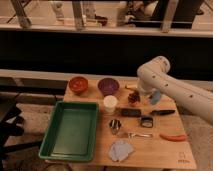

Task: Place grapes in plastic cup

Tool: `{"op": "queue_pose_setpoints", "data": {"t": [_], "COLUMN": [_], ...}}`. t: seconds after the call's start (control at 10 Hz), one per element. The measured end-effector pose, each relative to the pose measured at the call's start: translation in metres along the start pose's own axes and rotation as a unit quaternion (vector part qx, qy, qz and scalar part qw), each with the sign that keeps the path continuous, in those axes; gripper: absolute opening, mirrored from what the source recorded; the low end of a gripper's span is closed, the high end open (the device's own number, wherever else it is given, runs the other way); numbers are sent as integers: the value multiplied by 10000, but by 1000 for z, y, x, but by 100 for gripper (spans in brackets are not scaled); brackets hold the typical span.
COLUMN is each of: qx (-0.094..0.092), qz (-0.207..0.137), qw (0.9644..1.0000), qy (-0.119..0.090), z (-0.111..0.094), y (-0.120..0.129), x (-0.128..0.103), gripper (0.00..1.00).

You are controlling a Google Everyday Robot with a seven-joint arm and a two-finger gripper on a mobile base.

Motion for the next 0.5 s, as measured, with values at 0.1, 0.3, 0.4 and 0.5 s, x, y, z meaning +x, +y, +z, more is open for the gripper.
{"op": "queue_pose_setpoints", "data": {"t": [0.1, 0.3, 0.4, 0.5], "qx": [29, 96, 120, 144], "qz": [60, 247, 327, 412], "qw": [10000, 9996, 9994, 9990], "qy": [22, -9, -18, -24], "z": [0, -3, -5, -6], "y": [-4, -15, -18, -20], "x": [5, 15, 21, 27], "gripper": [0, 0, 0, 0]}}
